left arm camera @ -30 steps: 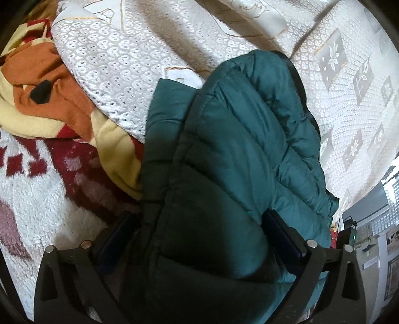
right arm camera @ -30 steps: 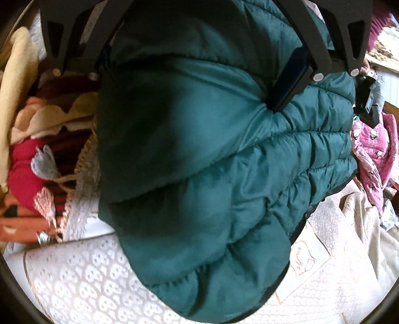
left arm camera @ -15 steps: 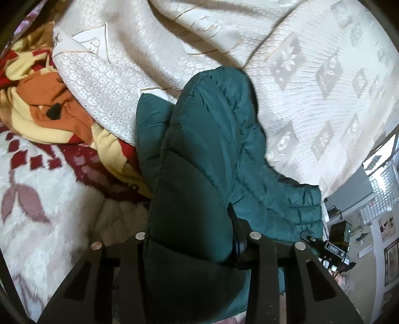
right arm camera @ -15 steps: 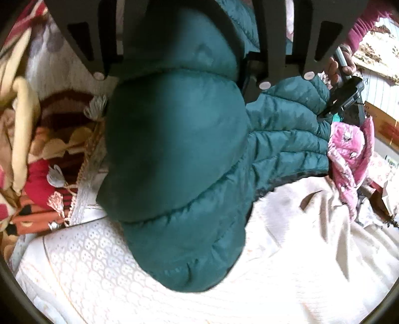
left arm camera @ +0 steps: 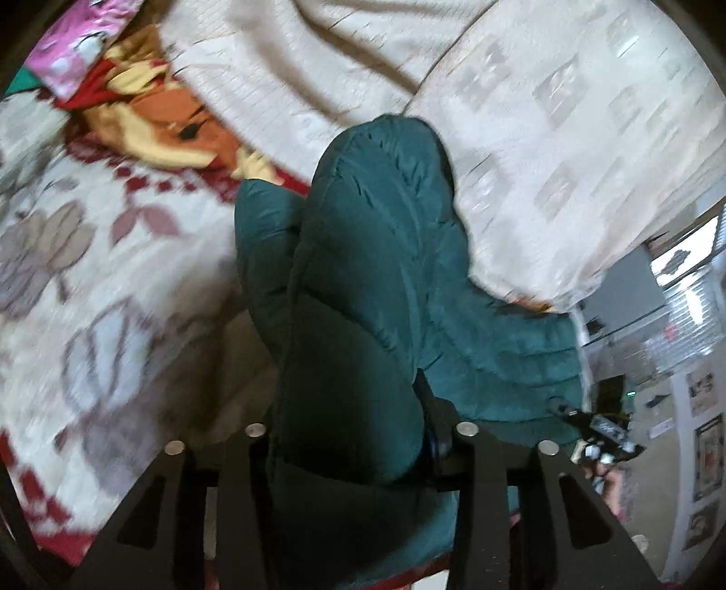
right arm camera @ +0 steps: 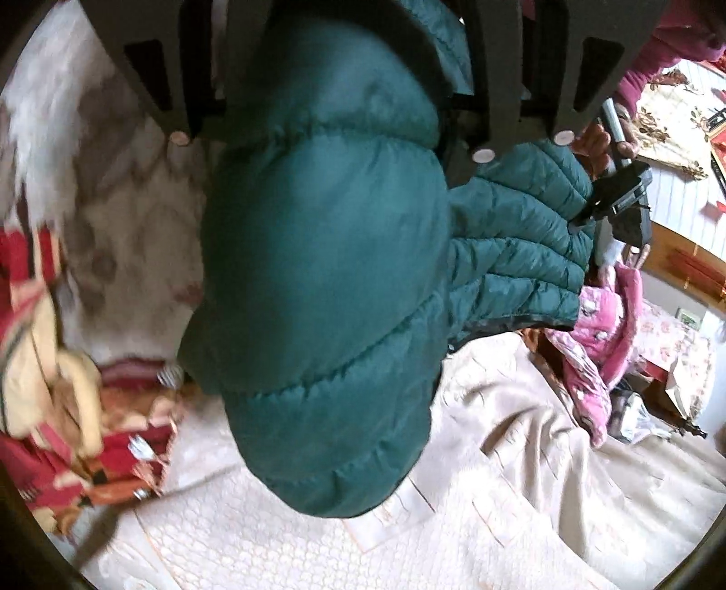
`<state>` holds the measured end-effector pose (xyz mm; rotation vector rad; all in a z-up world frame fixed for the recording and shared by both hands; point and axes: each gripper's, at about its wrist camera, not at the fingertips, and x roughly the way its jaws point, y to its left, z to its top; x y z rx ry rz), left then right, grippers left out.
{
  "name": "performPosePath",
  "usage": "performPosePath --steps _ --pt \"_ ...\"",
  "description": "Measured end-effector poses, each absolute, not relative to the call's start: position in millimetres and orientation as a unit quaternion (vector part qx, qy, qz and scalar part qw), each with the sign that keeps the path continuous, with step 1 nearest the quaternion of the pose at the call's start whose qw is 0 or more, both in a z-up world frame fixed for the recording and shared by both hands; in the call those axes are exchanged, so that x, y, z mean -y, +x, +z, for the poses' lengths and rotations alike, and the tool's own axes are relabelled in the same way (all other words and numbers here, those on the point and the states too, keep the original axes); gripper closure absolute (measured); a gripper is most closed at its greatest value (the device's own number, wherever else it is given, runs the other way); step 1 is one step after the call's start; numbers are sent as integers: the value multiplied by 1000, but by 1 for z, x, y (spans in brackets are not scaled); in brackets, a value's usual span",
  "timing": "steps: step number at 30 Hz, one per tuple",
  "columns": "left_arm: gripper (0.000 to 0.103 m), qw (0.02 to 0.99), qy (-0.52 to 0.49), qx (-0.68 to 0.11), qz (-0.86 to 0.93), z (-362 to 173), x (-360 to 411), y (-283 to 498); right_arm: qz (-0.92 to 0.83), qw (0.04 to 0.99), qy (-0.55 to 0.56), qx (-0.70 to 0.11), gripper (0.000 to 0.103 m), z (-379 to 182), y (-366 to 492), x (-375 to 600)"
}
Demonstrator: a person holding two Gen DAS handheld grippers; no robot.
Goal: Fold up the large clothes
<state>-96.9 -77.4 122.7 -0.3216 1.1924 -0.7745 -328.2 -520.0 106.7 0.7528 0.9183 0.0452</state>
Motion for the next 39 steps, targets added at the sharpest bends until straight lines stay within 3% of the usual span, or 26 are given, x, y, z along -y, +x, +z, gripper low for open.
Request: performPosePath --steps 2,3,4,5,6,9,22,31,39 --pt "70 749 -127 -558 -333 109 79 -98 -19 828 328 -455 32 98 -335 511" --pt "60 751 -123 -564 -320 101 80 -98 -47 825 308 -472 27 90 -333 508" --pt "51 756 -120 -565 -308 92 80 -96 -67 823 293 -482 16 80 -330 505" --pt "47 763 -119 -559 -301 88 80 -96 -76 825 290 -480 7 75 -328 504" --pt "39 773 -122 -550 -291 85 79 -95 -85 826 297 -472 5 69 -329 506" --pt "37 784 -120 -544 -273 91 78 -101 -97 821 325 -460 5 67 -335 509" --pt "38 903 51 -375 -204 188 95 -183 -187 880 189 -395 5 176 -385 456" --pt "38 914 64 -345 -205 187 133 -223 -182 903 120 -370 5 185 -360 376" --pt "38 919 67 -337 -195 179 144 -237 -184 901 125 -373 5 164 -351 345"
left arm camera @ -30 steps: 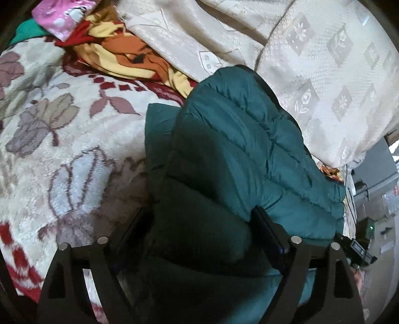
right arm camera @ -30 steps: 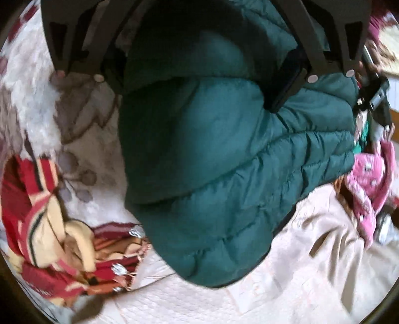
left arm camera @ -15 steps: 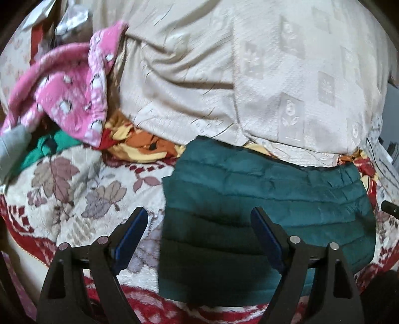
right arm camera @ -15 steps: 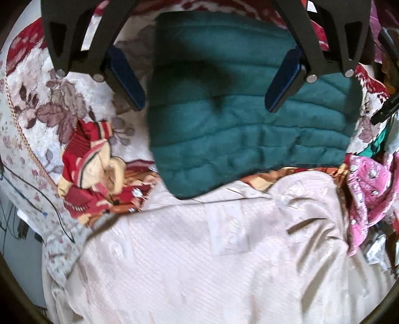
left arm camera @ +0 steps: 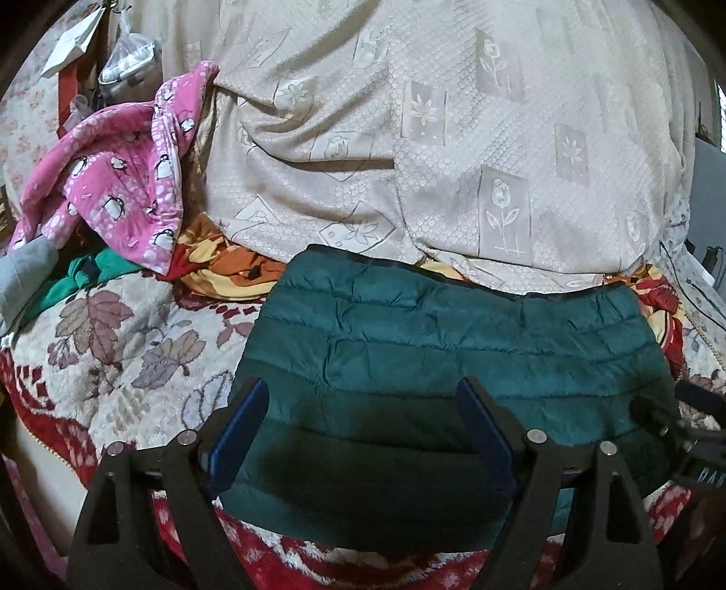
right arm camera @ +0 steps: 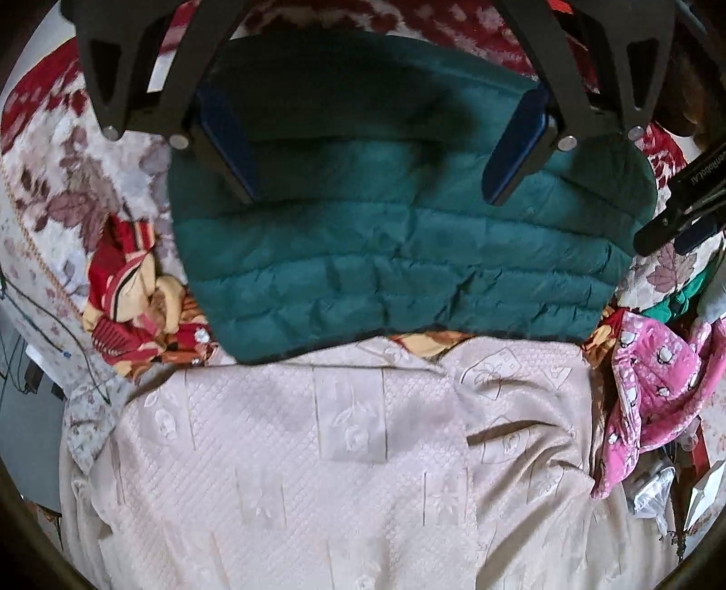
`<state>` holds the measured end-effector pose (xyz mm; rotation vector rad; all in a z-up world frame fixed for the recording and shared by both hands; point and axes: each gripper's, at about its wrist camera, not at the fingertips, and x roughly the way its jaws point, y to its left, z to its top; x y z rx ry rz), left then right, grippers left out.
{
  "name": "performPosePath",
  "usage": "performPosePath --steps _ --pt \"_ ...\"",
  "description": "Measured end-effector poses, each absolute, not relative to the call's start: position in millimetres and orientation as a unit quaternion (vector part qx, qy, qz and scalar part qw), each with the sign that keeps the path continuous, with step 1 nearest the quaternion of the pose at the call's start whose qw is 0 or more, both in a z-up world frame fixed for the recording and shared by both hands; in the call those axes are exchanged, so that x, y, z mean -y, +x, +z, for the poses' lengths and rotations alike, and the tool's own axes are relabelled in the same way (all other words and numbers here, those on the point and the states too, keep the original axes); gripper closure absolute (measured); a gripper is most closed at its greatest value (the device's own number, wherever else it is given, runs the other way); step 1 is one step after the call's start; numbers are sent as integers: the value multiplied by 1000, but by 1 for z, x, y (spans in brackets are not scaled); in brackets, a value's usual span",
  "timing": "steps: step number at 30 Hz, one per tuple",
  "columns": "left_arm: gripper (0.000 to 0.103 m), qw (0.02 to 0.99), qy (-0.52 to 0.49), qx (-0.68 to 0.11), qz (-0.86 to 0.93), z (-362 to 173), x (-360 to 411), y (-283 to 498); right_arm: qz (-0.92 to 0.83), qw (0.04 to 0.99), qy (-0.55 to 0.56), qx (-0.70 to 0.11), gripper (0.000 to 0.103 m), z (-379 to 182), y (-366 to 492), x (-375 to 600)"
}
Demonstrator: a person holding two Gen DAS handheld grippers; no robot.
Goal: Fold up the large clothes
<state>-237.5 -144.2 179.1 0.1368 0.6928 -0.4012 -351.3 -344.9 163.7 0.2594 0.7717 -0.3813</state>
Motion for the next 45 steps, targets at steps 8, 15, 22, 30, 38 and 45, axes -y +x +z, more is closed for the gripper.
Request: performPosePath --steps 8,15,22,30,38,45 --pt "38 923 65 -332 -185 174 143 -240 -182 907 110 -362 5 155 -349 324" --pt "38 926 63 -325 -182 171 142 -245 -189 918 74 -340 5 162 -351 306" --pt "38 926 65 -324 -180 171 144 -246 -195 918 76 -338 5 159 -351 302" --pt "38 927 68 -320 -180 170 142 -248 -195 916 80 -341 5 158 -352 303" --pt "38 928 69 -320 -180 169 140 -249 -191 915 80 -345 5 155 -351 302" --pt "38 928 68 -320 -180 169 141 -248 -190 915 83 -347 5 155 -350 302"
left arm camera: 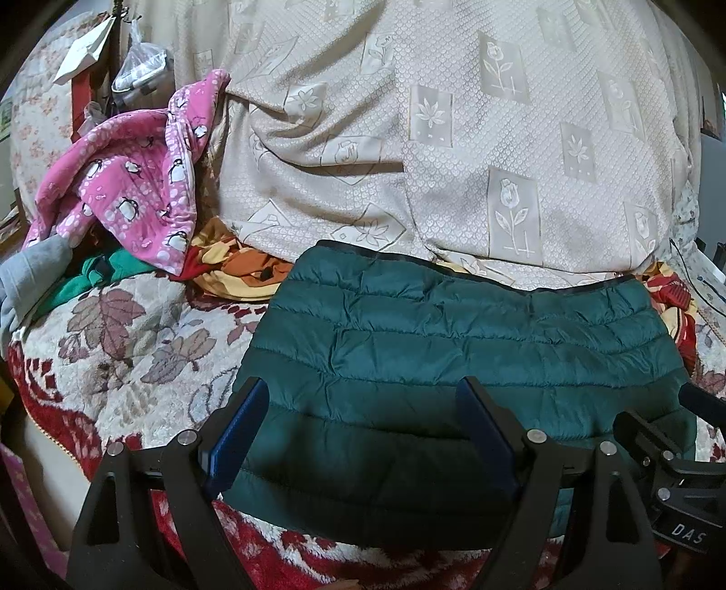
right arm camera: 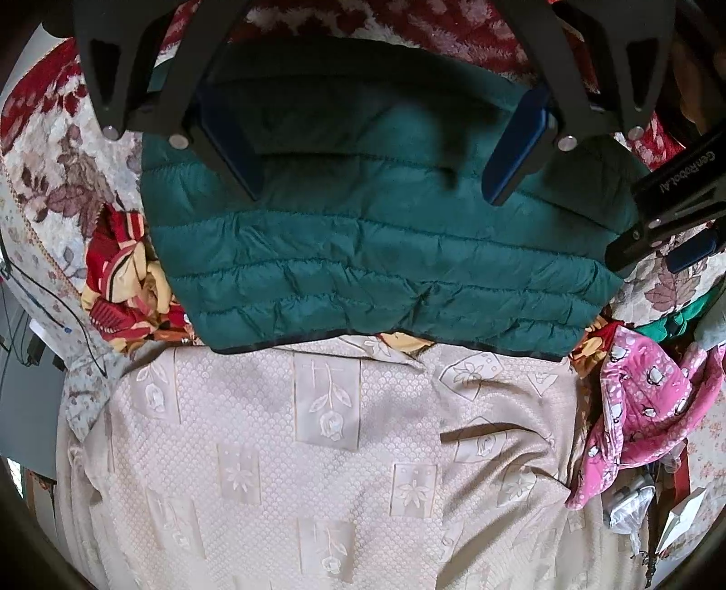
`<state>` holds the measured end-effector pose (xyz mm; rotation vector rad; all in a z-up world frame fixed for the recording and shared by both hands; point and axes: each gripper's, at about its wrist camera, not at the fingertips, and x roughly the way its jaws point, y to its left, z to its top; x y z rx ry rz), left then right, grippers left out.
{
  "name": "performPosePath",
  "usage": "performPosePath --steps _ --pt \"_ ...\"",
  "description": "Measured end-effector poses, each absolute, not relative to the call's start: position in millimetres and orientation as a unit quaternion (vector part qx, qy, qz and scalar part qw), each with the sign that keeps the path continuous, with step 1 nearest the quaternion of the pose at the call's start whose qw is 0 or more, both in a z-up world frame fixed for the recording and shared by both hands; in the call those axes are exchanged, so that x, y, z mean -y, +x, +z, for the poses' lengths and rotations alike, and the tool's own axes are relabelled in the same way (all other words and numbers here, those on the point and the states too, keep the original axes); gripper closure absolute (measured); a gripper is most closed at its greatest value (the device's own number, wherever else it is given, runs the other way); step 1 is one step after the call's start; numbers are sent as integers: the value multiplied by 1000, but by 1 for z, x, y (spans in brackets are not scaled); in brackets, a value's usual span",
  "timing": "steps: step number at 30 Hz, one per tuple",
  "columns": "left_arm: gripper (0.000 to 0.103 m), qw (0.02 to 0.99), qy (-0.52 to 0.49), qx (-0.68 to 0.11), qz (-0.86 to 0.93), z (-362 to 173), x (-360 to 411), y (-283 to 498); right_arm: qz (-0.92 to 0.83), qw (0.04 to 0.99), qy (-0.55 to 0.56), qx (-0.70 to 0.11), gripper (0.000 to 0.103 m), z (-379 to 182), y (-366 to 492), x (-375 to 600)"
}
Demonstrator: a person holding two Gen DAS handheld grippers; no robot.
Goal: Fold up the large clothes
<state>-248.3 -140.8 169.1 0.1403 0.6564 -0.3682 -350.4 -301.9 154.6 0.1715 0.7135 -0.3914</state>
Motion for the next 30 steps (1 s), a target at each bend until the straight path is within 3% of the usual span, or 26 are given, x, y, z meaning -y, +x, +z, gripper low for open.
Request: performPosePath --steps 30 --pt "38 926 68 -325 -180 165 140 -247 -186 911 86 -357 5 151 -342 300"
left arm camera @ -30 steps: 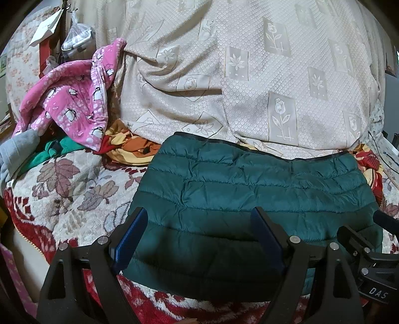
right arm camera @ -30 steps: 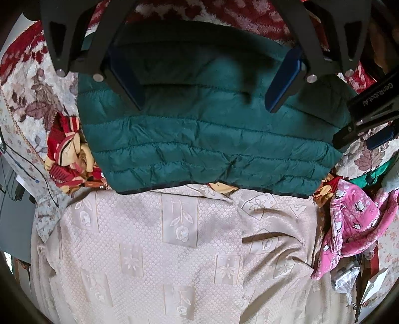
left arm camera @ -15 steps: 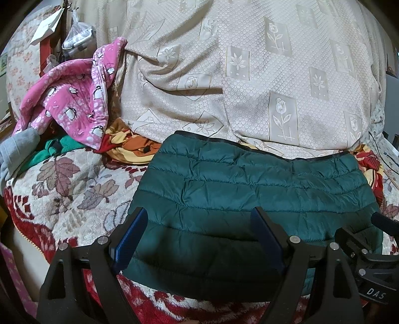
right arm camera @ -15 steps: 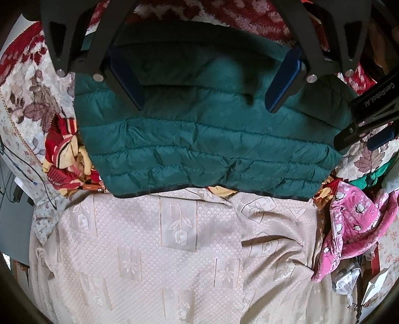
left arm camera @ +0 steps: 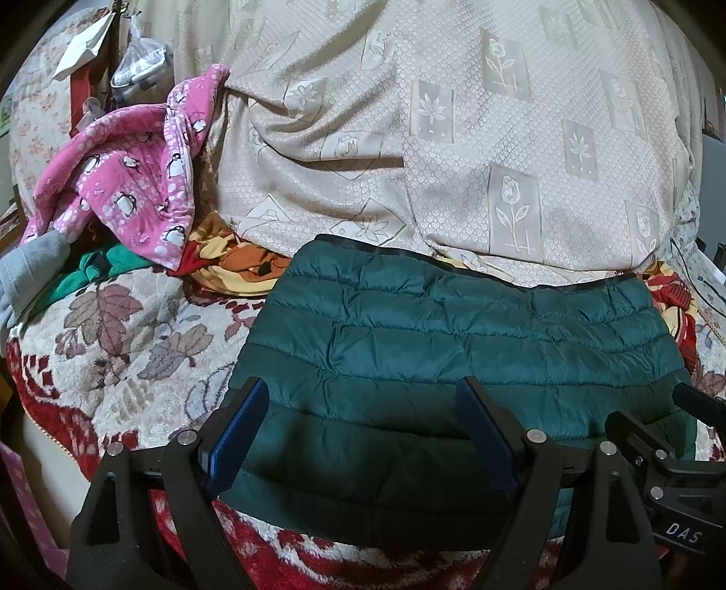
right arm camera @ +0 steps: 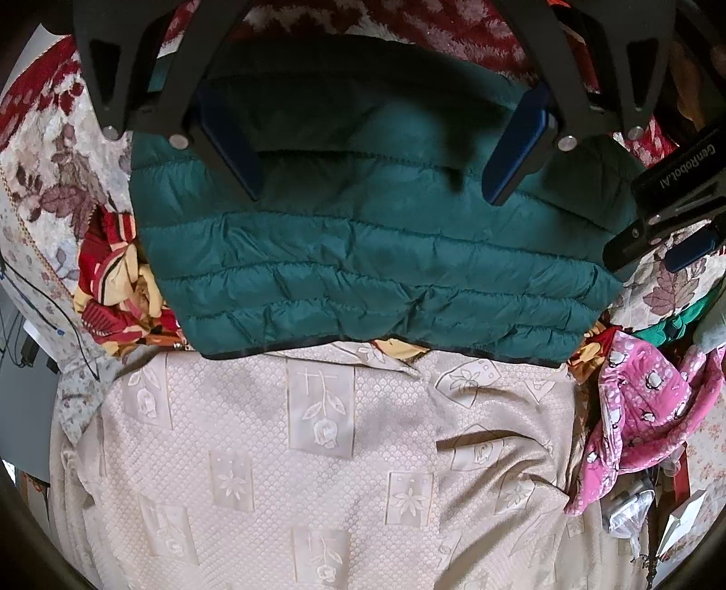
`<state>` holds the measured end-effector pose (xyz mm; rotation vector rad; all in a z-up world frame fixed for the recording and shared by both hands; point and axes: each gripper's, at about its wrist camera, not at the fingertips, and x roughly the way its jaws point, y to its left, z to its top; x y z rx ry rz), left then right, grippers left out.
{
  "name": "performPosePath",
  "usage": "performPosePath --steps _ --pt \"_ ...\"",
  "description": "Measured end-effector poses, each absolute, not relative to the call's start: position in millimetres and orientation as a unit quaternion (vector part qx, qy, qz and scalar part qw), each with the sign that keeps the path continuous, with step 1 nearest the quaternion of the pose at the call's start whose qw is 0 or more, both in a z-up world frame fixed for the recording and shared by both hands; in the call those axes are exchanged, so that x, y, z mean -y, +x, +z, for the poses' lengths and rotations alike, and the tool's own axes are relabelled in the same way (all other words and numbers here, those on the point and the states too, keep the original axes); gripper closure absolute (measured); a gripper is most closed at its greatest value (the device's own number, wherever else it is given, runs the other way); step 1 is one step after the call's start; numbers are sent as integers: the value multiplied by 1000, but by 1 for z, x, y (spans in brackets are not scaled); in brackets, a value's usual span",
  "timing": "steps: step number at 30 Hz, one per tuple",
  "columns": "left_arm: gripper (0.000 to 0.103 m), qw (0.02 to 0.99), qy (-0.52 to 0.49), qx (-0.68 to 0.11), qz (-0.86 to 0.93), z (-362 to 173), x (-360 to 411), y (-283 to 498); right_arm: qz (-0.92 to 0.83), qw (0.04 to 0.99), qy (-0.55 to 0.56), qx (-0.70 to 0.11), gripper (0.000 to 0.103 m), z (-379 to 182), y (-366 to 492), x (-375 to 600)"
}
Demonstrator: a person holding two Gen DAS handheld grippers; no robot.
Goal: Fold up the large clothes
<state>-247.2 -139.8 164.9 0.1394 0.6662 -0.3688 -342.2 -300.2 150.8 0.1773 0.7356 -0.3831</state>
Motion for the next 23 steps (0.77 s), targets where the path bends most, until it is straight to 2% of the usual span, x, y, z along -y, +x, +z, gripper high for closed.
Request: performPosePath --steps 23 --pt "38 917 66 -337 -205 156 148 -241 -184 905 102 -369 5 142 -337 305"
